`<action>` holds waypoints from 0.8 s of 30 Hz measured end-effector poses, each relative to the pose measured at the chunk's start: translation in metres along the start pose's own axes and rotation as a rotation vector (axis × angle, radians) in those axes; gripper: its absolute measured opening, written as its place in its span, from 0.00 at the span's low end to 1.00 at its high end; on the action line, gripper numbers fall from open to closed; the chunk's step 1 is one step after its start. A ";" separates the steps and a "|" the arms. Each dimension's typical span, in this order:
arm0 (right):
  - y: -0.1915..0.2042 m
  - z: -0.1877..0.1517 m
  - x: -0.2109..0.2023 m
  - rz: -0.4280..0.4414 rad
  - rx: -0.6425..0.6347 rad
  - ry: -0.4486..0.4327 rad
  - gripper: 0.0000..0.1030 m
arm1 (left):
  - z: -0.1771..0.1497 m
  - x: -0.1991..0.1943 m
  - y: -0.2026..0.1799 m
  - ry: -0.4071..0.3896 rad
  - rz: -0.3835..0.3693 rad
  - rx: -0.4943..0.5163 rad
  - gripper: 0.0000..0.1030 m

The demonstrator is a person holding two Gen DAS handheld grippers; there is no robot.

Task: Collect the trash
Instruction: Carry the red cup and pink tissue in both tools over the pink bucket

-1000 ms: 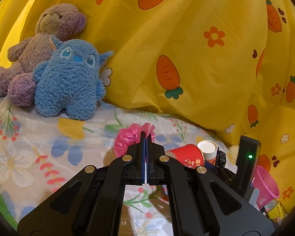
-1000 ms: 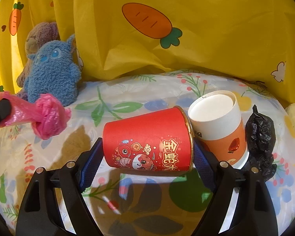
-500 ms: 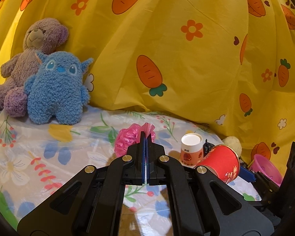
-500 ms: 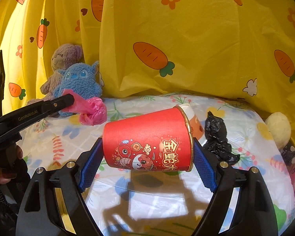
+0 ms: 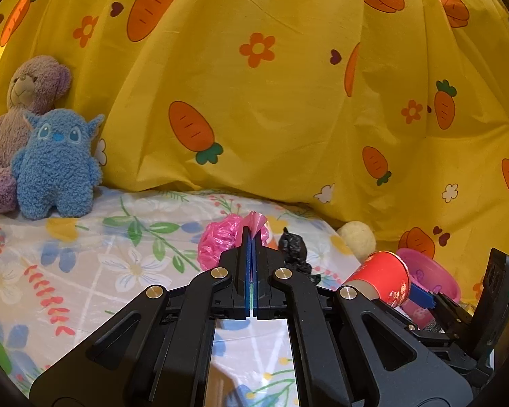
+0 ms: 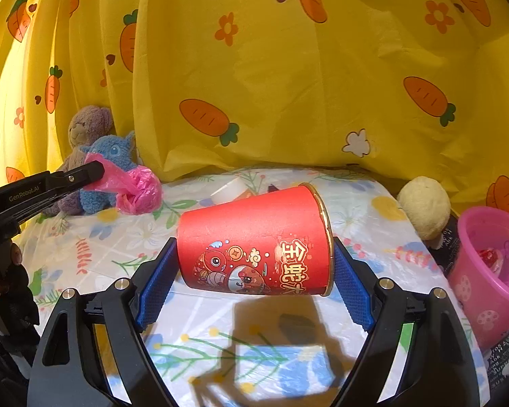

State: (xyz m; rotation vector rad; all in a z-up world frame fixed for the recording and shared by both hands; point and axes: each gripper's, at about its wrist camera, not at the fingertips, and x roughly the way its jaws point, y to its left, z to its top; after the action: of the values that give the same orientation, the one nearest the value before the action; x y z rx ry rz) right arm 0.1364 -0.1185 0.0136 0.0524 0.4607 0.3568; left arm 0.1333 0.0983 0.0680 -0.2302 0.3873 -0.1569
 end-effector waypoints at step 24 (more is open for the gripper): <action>-0.226 -0.004 -0.102 -0.503 0.282 -0.138 0.80 | -0.017 0.122 -0.275 0.188 -0.498 0.225 0.00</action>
State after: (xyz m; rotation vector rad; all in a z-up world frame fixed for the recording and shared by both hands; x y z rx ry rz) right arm 0.1232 -0.3661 0.0240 0.2292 0.3694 -0.2067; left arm 0.2084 -0.1932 0.0786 -0.0857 0.4896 -0.7122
